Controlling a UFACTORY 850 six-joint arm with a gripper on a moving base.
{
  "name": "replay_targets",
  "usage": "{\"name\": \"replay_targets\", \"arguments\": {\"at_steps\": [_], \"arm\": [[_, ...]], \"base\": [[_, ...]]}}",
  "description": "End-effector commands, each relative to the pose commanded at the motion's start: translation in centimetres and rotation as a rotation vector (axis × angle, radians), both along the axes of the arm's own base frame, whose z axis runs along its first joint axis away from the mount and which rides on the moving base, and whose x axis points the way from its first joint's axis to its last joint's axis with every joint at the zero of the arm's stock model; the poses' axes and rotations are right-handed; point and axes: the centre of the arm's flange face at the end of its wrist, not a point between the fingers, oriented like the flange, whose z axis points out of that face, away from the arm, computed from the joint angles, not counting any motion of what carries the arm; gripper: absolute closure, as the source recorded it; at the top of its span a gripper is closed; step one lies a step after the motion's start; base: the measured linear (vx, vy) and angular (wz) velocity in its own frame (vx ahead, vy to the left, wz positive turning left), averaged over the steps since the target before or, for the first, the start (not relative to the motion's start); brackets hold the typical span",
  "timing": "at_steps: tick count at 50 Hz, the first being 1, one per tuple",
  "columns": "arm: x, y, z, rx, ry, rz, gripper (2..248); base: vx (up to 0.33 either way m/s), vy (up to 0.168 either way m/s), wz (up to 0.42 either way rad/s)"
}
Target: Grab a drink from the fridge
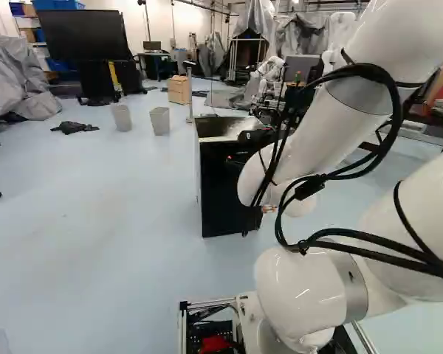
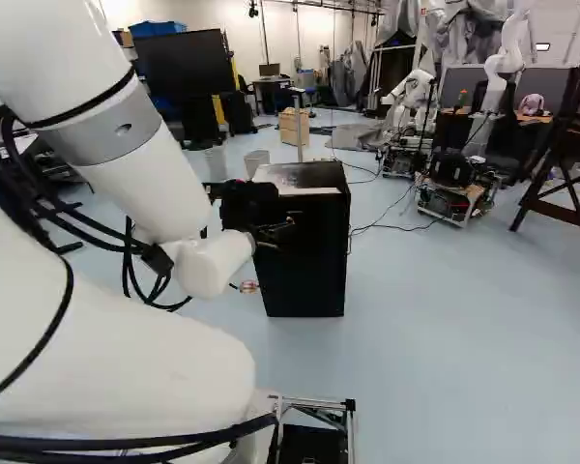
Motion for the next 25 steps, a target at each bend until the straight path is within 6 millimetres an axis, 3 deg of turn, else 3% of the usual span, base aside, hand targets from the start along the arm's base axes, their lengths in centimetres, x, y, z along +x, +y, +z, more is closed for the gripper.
{"name": "replay_targets", "arguments": {"at_steps": [25], "arm": [[0.00,0.00,0.00,0.000,0.000,0.000,3]], "base": [[0.057,0.102,-0.059]]}}
